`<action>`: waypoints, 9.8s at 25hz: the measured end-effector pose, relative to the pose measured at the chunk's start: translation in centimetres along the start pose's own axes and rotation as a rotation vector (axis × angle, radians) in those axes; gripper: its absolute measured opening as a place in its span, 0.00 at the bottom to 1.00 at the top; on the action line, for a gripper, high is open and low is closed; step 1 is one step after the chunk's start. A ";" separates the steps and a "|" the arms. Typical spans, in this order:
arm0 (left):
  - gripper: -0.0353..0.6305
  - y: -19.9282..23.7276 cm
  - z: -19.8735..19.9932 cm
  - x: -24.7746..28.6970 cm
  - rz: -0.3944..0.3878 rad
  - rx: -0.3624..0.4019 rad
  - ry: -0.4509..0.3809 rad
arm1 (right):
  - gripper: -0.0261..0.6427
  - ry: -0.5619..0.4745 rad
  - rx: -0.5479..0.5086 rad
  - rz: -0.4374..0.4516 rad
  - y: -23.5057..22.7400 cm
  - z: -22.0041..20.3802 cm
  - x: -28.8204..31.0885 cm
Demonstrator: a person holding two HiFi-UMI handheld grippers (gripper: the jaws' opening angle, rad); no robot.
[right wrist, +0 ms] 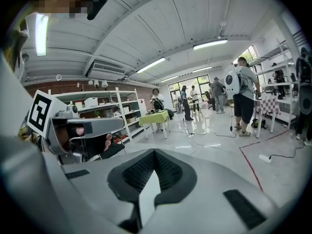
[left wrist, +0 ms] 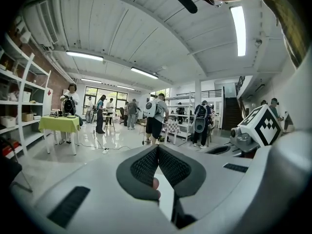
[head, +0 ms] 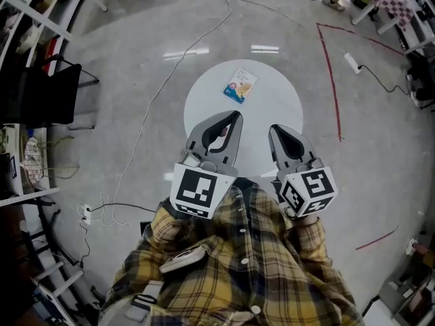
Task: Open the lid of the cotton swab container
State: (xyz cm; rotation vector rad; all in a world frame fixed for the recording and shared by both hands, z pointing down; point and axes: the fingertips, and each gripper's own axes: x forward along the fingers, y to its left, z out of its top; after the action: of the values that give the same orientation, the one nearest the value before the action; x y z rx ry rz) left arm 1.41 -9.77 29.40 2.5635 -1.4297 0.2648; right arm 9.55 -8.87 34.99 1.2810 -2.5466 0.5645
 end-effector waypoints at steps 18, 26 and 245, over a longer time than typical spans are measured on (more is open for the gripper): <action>0.08 1.1 -4.1 0.4 -0.105 -0.009 0.085 | 0.06 0.049 0.041 -0.070 0.7 -2.3 1.2; 0.09 2.1 -9.3 1.9 -0.143 -0.006 0.154 | 0.06 0.110 0.064 -0.081 -0.4 -5.6 2.8; 0.41 -8.7 -7.1 -3.9 -0.844 0.443 0.422 | 0.41 0.083 -0.119 0.877 11.9 3.2 -2.6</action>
State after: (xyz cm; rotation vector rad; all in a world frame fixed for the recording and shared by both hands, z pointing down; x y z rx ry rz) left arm 6.35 -0.30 34.61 2.9142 -0.0962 0.9688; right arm 1.36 -1.95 28.40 0.0350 -2.9165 0.5710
